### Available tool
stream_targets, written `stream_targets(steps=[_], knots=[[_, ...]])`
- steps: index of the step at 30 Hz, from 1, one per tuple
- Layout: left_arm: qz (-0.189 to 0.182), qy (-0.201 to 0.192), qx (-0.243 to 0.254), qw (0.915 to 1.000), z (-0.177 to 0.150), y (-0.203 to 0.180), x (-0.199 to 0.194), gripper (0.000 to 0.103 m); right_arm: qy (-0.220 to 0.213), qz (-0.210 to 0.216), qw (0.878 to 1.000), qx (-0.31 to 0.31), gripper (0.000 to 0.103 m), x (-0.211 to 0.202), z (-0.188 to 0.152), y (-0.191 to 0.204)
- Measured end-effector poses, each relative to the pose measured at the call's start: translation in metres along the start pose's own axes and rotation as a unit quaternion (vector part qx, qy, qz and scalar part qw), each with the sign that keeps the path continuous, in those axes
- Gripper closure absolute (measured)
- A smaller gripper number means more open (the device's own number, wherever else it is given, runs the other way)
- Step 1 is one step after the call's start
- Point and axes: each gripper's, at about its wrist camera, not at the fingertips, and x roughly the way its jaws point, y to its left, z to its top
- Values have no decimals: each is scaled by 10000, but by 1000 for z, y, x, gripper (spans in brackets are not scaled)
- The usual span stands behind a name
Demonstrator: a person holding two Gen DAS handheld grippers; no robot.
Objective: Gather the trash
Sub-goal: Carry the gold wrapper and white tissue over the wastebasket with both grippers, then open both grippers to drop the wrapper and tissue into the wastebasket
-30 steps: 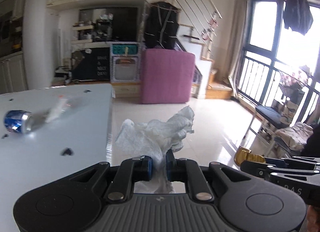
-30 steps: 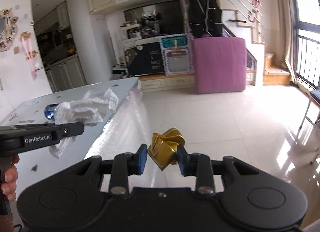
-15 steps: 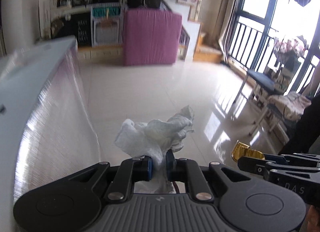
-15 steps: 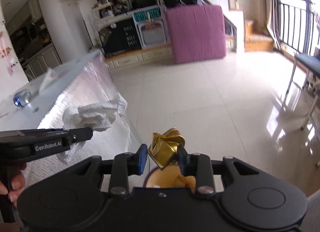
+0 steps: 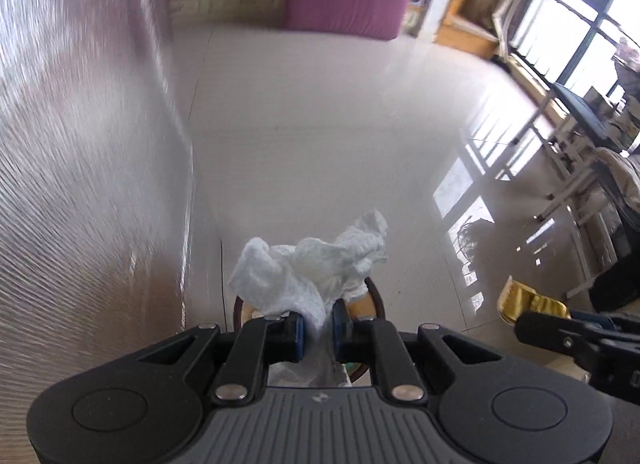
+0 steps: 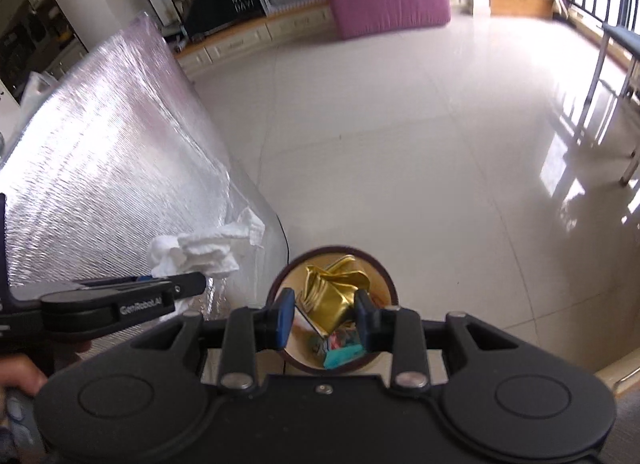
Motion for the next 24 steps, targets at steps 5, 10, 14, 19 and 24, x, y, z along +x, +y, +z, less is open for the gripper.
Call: stream_targets(steps=[5,10,14,19,24], knots=[[127,352,-450,9983,1,20,46,89,340,83,9993,132,70,45,3,-13],[185,588,-765,9952,1,34,90,89,705,106,9971,276,70,96,8,-22],[134,784,-1255,9889,-1,44,127,89,936,199,9943,466,70,127,8,-32],[128,603,-1436,9877,2,50,159,86,1067,216,9922,603,70,158,10,-40],[-243,685,-1521,9857,8,55,194,57,1084,288,9912,705,70,182,18,-40]])
